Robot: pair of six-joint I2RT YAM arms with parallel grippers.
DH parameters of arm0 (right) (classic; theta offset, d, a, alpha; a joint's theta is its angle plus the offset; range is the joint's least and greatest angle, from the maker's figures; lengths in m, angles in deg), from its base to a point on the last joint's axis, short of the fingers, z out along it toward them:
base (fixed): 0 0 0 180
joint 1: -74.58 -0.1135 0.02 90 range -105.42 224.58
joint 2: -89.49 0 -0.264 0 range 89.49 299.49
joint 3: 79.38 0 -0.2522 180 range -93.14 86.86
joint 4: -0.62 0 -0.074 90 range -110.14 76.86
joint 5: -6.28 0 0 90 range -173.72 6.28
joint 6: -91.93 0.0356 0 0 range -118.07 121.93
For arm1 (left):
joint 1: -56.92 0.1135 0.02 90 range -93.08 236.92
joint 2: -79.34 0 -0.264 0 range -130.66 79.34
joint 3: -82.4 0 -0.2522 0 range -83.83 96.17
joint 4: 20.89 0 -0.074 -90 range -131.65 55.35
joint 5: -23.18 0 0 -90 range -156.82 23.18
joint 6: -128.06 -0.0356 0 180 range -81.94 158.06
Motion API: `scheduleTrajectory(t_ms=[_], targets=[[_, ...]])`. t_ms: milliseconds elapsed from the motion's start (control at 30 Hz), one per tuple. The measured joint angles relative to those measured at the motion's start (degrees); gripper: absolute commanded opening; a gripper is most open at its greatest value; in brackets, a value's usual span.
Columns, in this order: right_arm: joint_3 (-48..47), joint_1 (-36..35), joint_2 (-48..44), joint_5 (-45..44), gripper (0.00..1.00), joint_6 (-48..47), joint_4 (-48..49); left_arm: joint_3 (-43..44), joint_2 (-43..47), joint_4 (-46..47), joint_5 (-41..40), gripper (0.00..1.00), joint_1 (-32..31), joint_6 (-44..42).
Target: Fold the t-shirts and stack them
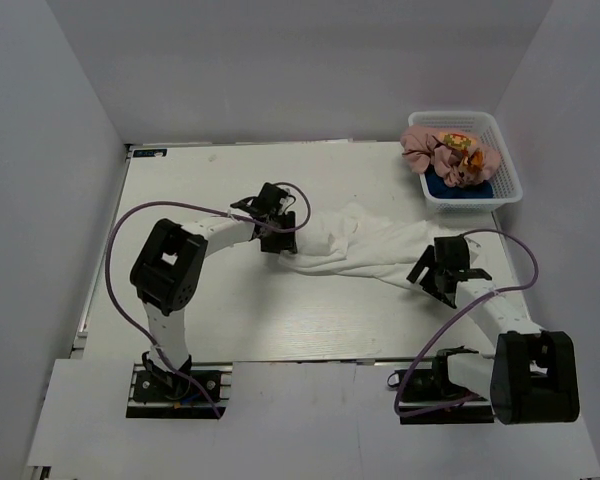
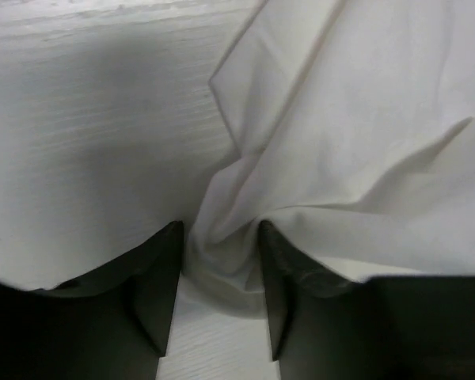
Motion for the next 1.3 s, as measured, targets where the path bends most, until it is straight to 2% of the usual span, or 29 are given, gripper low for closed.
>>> scheduleTrajectory(t_ms=[33, 67, 100, 133, 167, 200, 300, 400, 500, 700, 800, 900, 1067, 1300], targets=[[0.1, 0.2, 0.5, 0.5, 0.87, -0.2, 0.7, 0.2, -0.5, 0.4, 0.6, 0.45, -0.2, -0.4], [0.1, 0.5, 1.1, 1.4, 0.74, -0.4, 2.3, 0.4, -0.9, 0.7, 1.1, 0.38, -0.4, -0.7], [0.1, 0.6, 1.5, 1.9, 0.63, -0.7, 3.3, 0.4, -1.1, 1.2, 1.4, 0.25, -0.6, -0.9], [0.1, 0.7, 2.3, 2.7, 0.49, -0.6, 4.9, 0.4, -1.4, 1.6, 1.9, 0.0, -0.8, -1.0], [0.2, 0.9, 3.0, 3.6, 0.31, -0.8, 6.4, 0.4, -1.5, 2.0, 2.3, 0.0, -1.0, -1.0], [0.2, 0.9, 3.9, 4.7, 0.02, -1.0, 8.1, 0.4, -1.5, 2.2, 2.6, 0.0, -1.1, -1.4], [0.3, 0.8, 4.6, 8.7, 0.0, -1.6, 9.9, -0.3, -0.8, 3.0, 2.5, 0.0, -1.5, -1.8], [-0.1, 0.7, -0.3, 10.6, 0.0, -3.0, 8.5, -2.6, 3.6, 2.8, 0.9, 0.0, -1.5, -1.5], [-4.4, 0.5, -9.9, 11.3, 0.0, -4.8, 5.4, -4.5, 14.0, 2.5, -1.6, 0.0, -1.5, -0.9], [-22.4, 0.5, -26.4, 12.5, 0.0, -8.0, 4.2, -1.3, 43.0, 3.0, -12.0, 0.0, -1.5, 2.1], [-30.1, 0.4, -31.3, 11.6, 0.0, -8.7, 4.6, 1.7, 53.4, 4.0, -16.7, 0.0, -1.5, 3.2], [-37.0, -0.1, -33.4, 14.9, 0.0, -8.9, 5.3, 3.0, 62.2, 4.9, -17.3, 0.0, -2.3, 4.5], [-41.5, -0.2, -33.6, 22.2, 0.0, -9.0, 4.7, 4.5, 69.0, 3.8, -14.3, 0.0, -2.1, 5.6], [-41.7, -0.2, -36.4, 26.3, 0.0, -8.7, 1.7, 5.6, 72.9, -2.6, -13.4, 0.0, -1.9, 7.6]])
